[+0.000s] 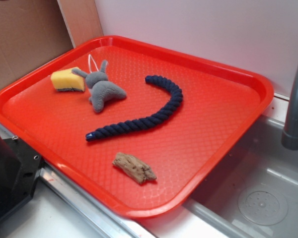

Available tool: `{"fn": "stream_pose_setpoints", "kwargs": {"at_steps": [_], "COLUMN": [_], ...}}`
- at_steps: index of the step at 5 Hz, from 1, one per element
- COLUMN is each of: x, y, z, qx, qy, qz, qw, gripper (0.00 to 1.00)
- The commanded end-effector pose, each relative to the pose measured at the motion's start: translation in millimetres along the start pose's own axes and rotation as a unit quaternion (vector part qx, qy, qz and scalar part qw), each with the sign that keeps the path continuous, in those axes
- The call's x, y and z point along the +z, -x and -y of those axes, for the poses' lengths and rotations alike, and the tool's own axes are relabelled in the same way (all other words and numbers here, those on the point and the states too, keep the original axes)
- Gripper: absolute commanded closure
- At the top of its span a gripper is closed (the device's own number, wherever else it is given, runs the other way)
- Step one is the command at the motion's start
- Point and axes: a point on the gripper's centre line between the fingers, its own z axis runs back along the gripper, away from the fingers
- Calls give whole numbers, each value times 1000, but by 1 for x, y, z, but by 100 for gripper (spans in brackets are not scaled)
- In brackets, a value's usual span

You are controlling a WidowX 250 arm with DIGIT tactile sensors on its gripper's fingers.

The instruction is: Grab the wood chip.

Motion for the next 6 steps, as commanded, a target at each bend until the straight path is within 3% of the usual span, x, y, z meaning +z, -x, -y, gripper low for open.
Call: {"fn": "stream_pose_setpoints", "kwargs": {"at_steps": [1,3,4,6], "x": [0,-9,-23,-60], "y": [0,-4,-11,-31], "z": [0,17,32,52], "qx": [0,-150,-247,-458], "qy": [0,-3,-16,27], "qz": [0,18,41,41], "qw": [1000,989,968,888], "gripper": [0,0,0,0]}}
